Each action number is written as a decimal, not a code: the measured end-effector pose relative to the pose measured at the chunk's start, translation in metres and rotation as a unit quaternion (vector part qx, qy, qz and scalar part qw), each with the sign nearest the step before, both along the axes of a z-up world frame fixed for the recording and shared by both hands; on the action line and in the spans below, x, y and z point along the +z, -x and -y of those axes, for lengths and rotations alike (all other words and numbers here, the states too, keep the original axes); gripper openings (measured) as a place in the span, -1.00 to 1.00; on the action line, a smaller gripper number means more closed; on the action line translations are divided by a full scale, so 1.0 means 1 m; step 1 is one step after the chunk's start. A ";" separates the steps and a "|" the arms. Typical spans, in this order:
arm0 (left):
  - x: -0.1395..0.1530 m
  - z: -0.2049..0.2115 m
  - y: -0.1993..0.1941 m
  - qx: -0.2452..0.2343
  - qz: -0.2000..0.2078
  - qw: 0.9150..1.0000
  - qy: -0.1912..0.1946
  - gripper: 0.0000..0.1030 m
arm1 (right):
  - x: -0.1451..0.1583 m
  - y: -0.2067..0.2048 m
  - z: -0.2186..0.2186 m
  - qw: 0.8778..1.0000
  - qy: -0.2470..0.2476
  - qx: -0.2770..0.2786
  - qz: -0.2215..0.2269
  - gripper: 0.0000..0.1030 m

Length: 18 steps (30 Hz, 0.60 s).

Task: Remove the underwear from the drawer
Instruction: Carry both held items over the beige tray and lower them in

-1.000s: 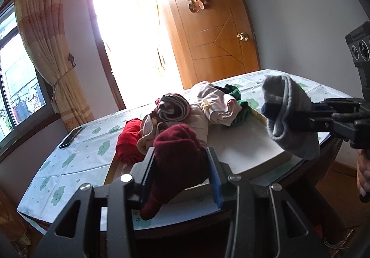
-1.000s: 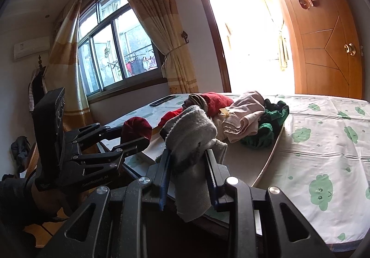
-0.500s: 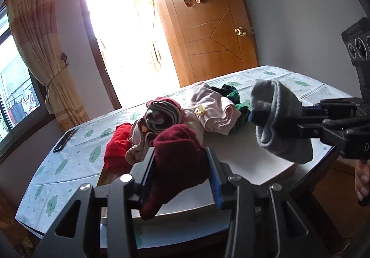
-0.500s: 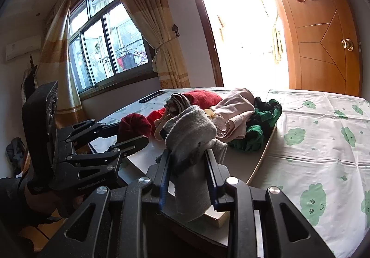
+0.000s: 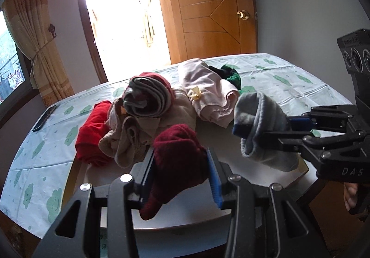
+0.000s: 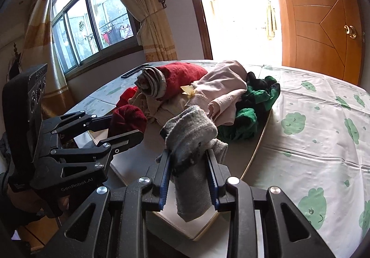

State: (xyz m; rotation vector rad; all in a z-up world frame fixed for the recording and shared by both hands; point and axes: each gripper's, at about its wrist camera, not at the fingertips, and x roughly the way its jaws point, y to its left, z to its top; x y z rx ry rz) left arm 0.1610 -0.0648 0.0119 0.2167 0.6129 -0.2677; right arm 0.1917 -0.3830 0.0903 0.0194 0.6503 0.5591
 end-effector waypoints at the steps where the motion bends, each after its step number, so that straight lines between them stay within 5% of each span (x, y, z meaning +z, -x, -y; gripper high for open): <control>1: -0.002 0.003 -0.002 -0.002 -0.007 1.000 -0.001 -0.20 | -0.002 -0.002 -0.001 1.000 0.002 0.001 -0.005 -0.37; 18: -0.023 0.014 -0.007 -0.018 -0.052 0.998 -0.009 -0.20 | -0.017 -0.012 -0.001 0.999 0.015 -0.006 -0.033 -0.37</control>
